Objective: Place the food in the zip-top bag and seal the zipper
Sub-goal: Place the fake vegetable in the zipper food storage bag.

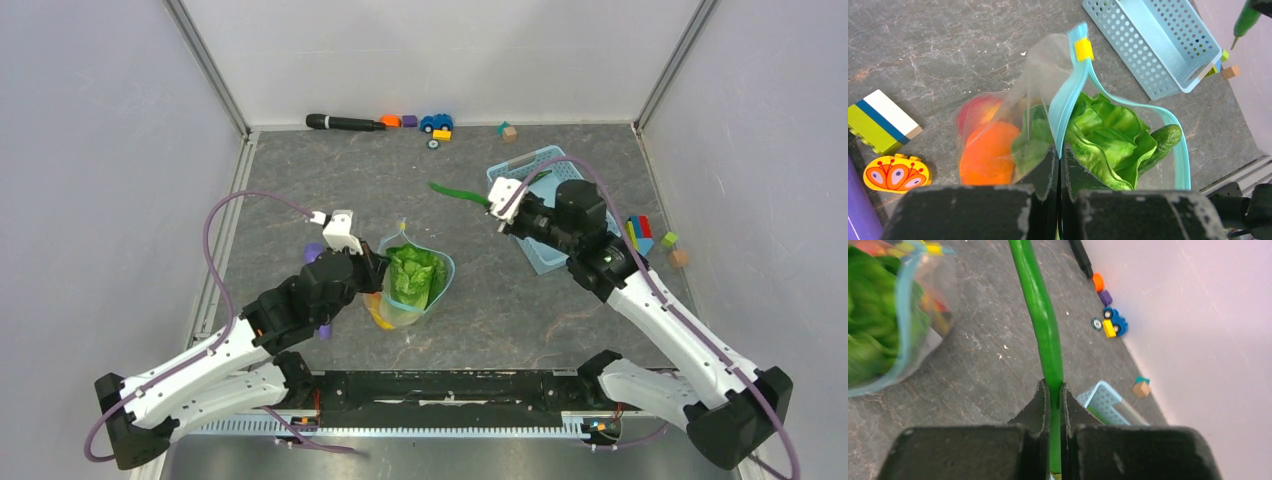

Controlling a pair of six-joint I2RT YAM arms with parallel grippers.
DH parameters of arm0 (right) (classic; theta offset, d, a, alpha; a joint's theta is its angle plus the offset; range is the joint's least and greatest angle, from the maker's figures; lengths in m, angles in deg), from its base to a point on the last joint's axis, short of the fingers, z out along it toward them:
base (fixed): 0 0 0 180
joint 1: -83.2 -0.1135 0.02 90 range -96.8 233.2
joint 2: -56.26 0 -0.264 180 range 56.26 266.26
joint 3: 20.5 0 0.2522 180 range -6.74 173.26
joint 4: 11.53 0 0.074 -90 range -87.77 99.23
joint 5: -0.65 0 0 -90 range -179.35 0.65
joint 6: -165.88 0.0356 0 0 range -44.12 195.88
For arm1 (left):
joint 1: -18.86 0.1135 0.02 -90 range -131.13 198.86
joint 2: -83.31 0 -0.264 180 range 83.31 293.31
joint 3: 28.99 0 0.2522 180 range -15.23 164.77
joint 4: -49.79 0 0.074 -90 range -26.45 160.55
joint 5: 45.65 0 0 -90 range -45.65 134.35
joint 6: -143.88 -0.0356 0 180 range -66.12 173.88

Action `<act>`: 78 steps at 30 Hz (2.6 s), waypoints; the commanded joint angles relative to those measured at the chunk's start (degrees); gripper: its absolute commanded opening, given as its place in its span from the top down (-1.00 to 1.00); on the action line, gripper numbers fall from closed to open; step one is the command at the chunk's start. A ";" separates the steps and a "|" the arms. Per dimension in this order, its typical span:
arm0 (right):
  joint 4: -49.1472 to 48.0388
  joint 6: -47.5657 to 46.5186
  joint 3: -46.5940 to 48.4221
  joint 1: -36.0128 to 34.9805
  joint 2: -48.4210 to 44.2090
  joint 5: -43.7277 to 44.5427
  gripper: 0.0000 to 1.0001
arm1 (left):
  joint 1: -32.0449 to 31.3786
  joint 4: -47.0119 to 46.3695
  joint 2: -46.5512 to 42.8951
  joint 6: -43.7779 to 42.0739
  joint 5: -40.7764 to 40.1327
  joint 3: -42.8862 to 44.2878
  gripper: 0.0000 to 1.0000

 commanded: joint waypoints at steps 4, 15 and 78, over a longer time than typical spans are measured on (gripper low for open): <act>18.09 8.13 15.28 -11.42 4.95 23.55 1.00 | -0.17 -1.56 4.66 -1.77 -5.14 8.38 0.96; 17.94 41.09 8.68 -13.90 -1.83 13.40 1.00 | 1.38 -4.78 19.48 -11.73 -13.67 20.80 0.96; -13.83 84.96 -5.37 -14.79 8.76 21.38 1.00 | -4.27 -17.88 18.16 -1.55 21.40 7.95 0.96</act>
